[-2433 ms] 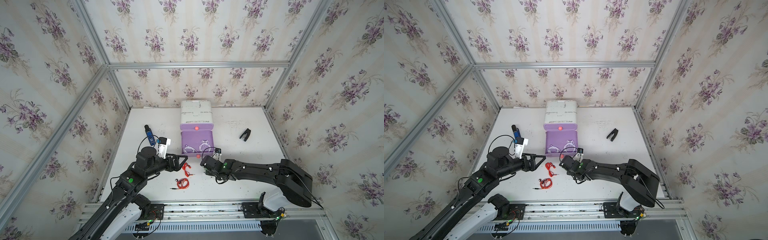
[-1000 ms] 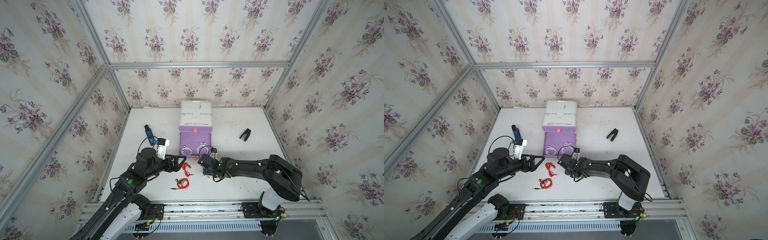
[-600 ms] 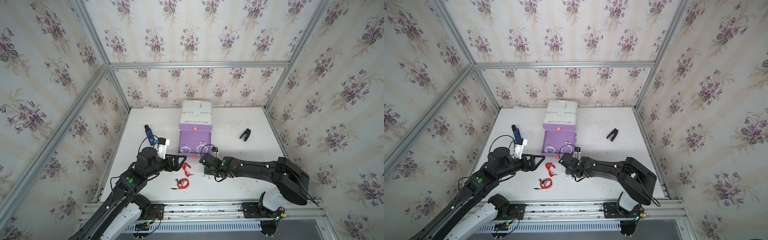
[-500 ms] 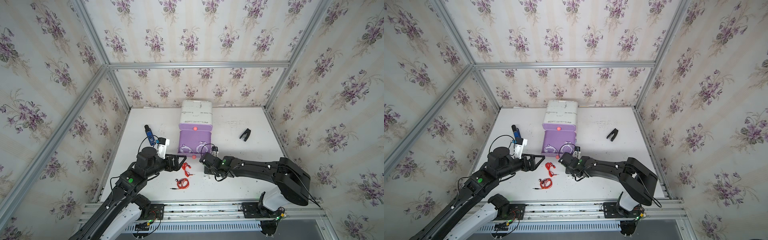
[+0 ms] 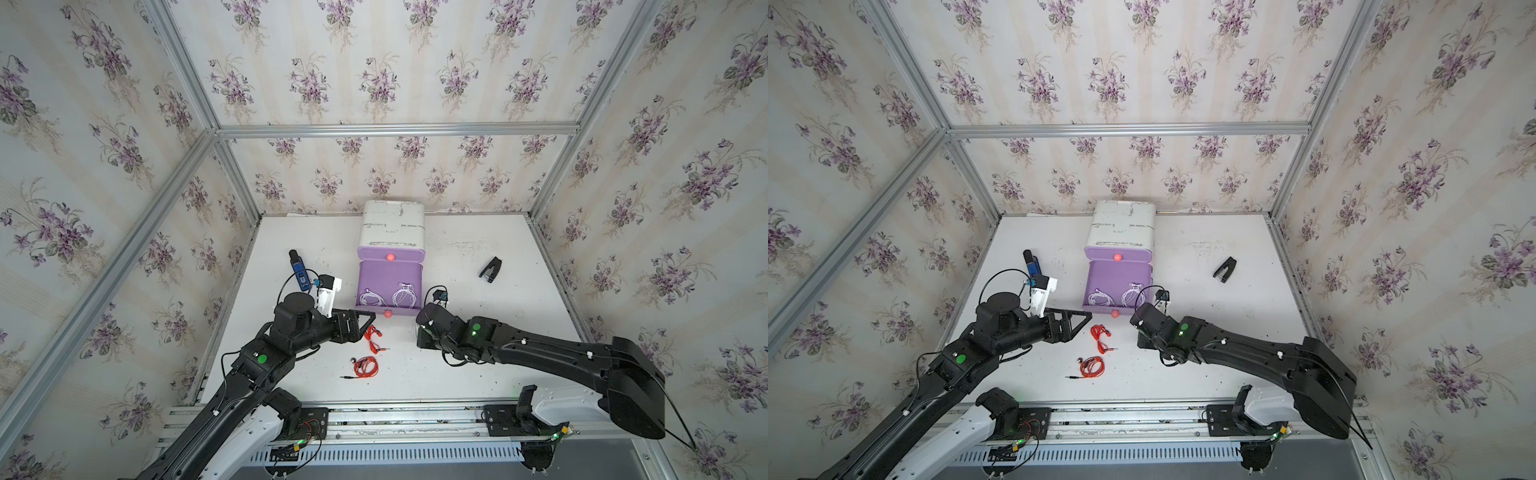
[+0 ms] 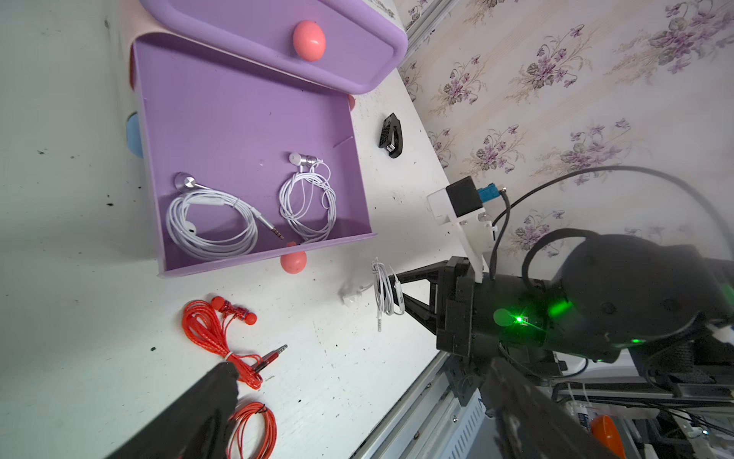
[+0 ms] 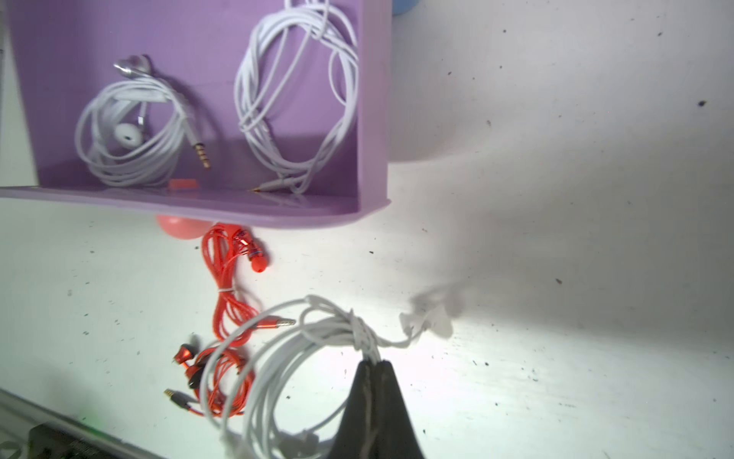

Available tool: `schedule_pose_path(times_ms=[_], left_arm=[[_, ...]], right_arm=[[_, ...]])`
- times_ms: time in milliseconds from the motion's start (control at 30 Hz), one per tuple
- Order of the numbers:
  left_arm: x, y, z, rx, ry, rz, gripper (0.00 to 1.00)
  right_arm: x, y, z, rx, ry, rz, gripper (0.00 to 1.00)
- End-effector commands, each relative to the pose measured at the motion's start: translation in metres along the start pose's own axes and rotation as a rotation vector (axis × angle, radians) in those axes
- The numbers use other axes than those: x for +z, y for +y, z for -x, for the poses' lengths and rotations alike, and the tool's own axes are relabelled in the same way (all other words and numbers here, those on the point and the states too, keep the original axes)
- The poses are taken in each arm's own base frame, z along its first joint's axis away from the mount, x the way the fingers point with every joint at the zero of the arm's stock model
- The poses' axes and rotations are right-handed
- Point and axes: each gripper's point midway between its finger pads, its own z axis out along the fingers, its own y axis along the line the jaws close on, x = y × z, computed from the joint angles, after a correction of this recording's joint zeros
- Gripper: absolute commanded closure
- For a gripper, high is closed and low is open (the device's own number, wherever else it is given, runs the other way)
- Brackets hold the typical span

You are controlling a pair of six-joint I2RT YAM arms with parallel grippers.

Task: Place the wired earphones into the drawer by color
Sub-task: Pick up the wired earphones from the center of the board.

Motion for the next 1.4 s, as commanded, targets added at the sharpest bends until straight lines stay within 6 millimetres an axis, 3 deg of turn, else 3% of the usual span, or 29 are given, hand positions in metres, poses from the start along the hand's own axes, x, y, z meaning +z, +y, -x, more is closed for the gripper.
schedule_pose_path(times_ms=[0, 433, 600, 867, 1100, 1367], left_arm=[[0.005, -0.015, -0.001, -0.056, 0.013, -0.095, 0.0], [0.029, -0.079, -0.013, 0.054, 0.072, -0.417, 0.0], [0.032, -0.087, -0.012, 0.082, 0.087, -0.451, 0.0], [0.041, -0.081, -0.01, 0.06, 0.104, -0.373, 0.0], [0.035, -0.079, -0.004, 0.056, 0.086, -0.324, 0.0], [0.048, -0.079, -0.004, 0.015, 0.122, -0.318, 0.01]], right_arm=[[-0.013, 0.01, 0.003, -0.025, -0.004, 0.064, 0.98], [-0.09, 0.086, 0.013, -0.143, -0.018, 0.537, 0.99], [-0.111, 0.096, 0.014, -0.172, -0.013, 0.604, 0.99], [-0.104, 0.097, 0.011, -0.197, 0.019, 0.565, 0.99], [-0.098, 0.098, 0.01, -0.207, 0.033, 0.551, 0.99], [-0.095, 0.098, 0.011, -0.211, 0.035, 0.539, 0.99]])
